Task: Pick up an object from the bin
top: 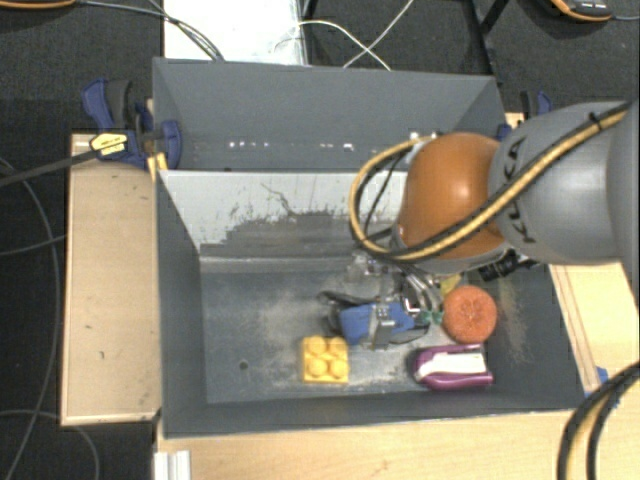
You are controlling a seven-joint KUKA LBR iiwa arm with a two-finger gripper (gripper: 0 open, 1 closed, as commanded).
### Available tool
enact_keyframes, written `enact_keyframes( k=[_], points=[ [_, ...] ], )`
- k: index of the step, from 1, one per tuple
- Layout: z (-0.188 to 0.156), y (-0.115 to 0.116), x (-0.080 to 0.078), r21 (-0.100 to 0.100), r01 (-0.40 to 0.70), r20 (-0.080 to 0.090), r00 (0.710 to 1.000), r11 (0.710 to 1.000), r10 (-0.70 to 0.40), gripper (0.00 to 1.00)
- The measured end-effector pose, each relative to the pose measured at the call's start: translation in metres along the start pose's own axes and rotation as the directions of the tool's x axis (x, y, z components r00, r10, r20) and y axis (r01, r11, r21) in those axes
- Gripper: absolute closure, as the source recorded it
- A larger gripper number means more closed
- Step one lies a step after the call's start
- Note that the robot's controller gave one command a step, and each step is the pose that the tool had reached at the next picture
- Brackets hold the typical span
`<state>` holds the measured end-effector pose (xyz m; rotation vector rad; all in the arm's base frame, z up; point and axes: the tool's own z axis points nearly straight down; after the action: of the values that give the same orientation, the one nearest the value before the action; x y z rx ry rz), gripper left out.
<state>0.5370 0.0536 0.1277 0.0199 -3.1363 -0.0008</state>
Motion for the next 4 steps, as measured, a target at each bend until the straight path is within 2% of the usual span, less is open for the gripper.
enact_keyframes(
  k=[1,2,3,4],
  points=[
    [-0.005,0.000,-0.002,0.000,-0.003,0.008,1.000,1.000,0.003,0.00],
    [0.058,-0.038,0.006,0.000,-0.022,0.002,1.000,1.000,0.022,0.00],
    [0.058,-0.037,0.001,-0.002,-0.094,0.010,0.996,0.996,0.094,0.00],
    [0.057,-0.038,0.006,-0.001,-0.023,0.004,1.000,1.000,0.023,0.00]
  ],
)
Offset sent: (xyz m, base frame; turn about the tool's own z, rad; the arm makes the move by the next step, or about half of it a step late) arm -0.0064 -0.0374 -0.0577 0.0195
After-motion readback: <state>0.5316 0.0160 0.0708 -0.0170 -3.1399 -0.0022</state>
